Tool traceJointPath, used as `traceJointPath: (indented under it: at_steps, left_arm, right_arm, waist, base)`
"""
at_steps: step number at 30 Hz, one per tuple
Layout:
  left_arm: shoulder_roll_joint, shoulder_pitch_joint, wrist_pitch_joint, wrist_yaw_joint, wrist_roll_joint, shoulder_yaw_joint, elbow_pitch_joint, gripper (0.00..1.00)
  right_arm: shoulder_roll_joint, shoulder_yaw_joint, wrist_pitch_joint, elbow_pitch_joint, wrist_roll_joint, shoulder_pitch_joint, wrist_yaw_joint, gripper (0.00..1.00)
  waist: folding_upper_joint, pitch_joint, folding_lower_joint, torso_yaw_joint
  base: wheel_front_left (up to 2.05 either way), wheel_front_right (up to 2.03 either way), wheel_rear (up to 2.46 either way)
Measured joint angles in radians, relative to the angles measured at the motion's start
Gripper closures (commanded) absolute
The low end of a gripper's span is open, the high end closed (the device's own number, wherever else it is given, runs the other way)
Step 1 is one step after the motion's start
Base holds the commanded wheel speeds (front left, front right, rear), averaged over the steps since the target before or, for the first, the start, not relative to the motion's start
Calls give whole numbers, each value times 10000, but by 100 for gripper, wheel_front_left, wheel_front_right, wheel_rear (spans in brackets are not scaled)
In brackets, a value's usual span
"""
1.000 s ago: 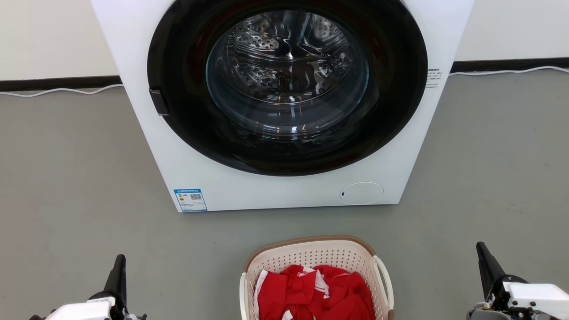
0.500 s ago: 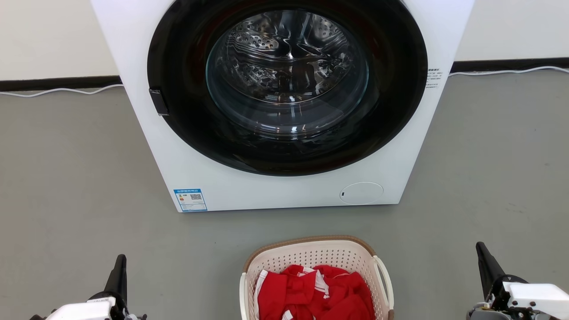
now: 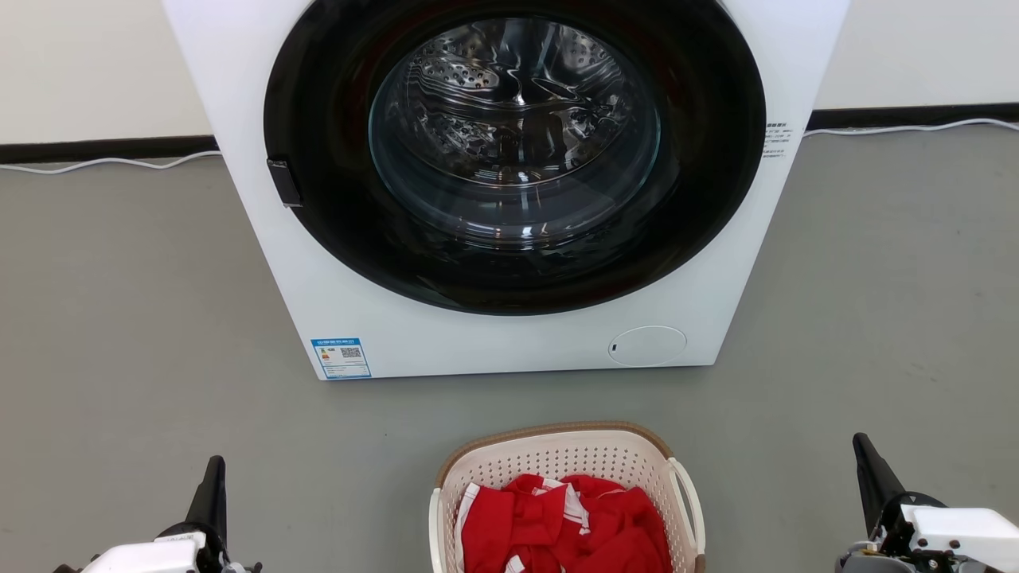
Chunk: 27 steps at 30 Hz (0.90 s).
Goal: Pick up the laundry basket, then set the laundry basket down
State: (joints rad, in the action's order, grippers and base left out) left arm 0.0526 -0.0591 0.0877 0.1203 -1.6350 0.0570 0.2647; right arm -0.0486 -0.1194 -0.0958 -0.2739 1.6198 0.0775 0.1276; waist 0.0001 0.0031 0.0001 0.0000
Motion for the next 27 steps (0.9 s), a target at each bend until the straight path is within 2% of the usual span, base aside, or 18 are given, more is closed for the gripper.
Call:
traceJointPath:
  at_steps: [27]
  left_arm:
    - [-50,0,73,0,77,69,2,100]
  right_arm:
    - [15,-31,-46,0,-2,0,0,100]
  waist:
    - [0,0,0,0]
  base:
    - [0,0,0]
